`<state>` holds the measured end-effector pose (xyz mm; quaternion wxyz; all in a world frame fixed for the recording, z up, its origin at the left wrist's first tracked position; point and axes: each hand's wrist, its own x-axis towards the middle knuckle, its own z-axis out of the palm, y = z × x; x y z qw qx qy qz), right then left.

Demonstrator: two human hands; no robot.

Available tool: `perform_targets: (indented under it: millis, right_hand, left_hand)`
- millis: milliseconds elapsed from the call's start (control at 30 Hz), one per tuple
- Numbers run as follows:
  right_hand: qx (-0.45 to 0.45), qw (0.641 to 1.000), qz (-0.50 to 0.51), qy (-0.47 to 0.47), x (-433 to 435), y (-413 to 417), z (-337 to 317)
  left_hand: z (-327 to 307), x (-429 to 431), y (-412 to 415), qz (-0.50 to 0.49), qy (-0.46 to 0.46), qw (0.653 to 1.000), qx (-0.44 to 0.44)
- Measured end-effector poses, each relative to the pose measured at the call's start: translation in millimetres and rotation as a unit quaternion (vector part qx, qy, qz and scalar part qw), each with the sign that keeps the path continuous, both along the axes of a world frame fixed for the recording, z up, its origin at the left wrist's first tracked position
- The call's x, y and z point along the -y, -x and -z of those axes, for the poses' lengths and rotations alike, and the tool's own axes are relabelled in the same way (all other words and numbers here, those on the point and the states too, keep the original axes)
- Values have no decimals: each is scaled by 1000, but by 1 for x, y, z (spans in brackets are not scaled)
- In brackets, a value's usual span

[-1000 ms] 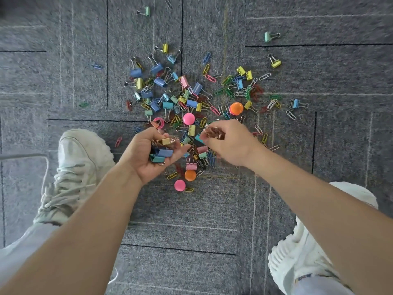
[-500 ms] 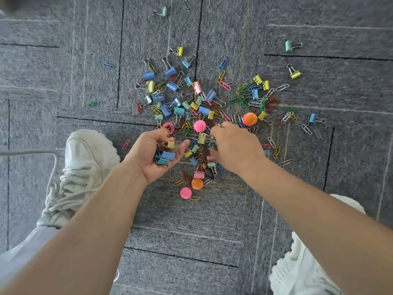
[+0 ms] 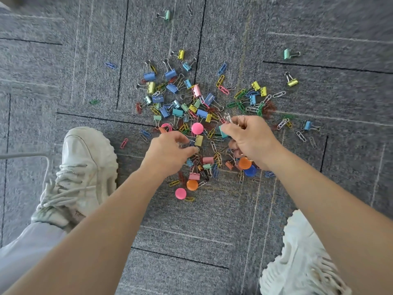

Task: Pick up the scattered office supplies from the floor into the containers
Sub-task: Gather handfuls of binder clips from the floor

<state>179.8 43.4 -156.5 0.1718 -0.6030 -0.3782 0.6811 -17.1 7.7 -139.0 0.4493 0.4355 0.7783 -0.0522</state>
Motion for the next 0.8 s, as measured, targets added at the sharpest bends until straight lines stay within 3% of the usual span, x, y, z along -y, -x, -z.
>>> perform_targets:
  millis: [233, 433, 700, 800]
  right_hand:
    - [-17, 998, 39, 50, 5, -10, -1]
    - [-74, 979, 112, 153, 6, -5, -10]
    - [-96, 976, 98, 168, 6, -2, -15]
    - [-102, 974, 92, 179, 7, -2, -15]
  left_hand:
    - [5, 2, -15, 43, -6, 997, -66]
    - [4, -1, -10, 10, 7, 1000, -4]
    - [1, 3, 16, -106, 21, 985, 132]
    - [2, 8, 19, -92, 12, 990, 106]
